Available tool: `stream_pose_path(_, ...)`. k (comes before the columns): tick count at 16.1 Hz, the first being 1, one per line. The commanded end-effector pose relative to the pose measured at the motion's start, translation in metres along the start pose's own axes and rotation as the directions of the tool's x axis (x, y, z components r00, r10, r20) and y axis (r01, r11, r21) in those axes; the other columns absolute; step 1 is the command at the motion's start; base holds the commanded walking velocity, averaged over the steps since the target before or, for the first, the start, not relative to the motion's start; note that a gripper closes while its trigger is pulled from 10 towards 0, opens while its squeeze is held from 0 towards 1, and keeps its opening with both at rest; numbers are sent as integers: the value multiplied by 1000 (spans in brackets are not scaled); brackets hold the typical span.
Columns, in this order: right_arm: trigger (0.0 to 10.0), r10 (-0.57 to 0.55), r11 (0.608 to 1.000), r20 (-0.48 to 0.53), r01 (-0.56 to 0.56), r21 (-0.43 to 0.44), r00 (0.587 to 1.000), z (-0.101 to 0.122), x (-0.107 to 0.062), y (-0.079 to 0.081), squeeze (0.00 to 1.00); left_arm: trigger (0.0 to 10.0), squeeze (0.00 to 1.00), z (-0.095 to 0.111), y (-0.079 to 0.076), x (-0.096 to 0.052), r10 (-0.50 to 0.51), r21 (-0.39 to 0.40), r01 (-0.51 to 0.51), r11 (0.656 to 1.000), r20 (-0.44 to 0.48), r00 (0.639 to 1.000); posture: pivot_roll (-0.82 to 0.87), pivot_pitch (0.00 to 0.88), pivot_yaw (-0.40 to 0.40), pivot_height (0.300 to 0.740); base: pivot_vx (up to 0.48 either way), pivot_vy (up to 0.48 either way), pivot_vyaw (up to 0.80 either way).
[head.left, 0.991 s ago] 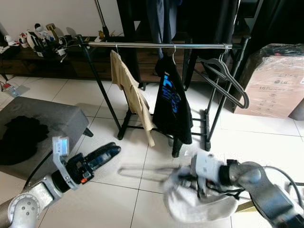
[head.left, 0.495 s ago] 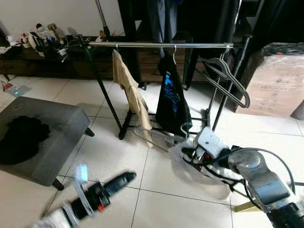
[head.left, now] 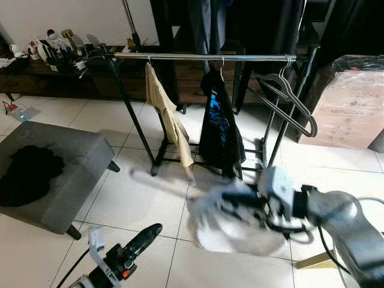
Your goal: Hang hanger
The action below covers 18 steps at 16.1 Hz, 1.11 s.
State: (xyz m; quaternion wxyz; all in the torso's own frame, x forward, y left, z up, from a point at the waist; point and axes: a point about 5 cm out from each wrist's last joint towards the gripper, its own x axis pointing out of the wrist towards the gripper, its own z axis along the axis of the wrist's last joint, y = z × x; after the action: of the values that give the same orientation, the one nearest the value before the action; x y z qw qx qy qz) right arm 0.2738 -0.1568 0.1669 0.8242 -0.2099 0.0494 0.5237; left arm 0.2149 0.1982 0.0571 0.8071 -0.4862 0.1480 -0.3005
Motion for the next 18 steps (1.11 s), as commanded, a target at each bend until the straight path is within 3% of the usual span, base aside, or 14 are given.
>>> stream_pose_path(1,0,36,999,57,-34,-27,998,7,-2,7,0,10000,1000,5,2,-10,12,-20,-11,1000,69,998,-141,180,64,740,0,0,0)
stream_pose_path(2,0,49,999,81,-47,-21,996,7,-5,12,0,10000,1000,6,2,-12,9,-48,-5,999,92,996,-140,181,61,740,0,0,0)
stream_pose_path(5,0,60,997,188,-69,42,980,11,-9,21,0,10000,1000,-10,4,-14,18,-51,-18,999,-9,1000,-152,180,58,740,0,0,0)
stream_pose_path(6,0,41,996,231,-57,66,972,16,-12,18,0,10000,0,-17,8,-15,50,-41,-54,998,-97,994,-152,181,58,740,0,0,0)
stream_pose_path(8,0,62,995,243,-77,55,968,20,-12,17,0,10000,0,-19,13,-18,87,-26,-92,995,-144,986,-152,185,59,740,0,0,0)
stream_pose_path(10,0,96,992,260,-114,54,961,24,-14,20,0,10000,0,-14,16,-19,99,-24,-102,995,-107,989,-150,183,57,740,0,0,0)
stream_pose_path(15,0,179,975,274,-208,78,945,24,-19,37,0,10000,0,-3,6,-9,18,-40,-18,999,-8,1000,-155,185,53,740,0,0,0)
stream_pose_path(18,0,206,967,289,-240,85,935,26,-21,43,0,10000,0,3,8,-6,21,-42,-21,999,-2,1000,-155,184,52,740,0,0,0)
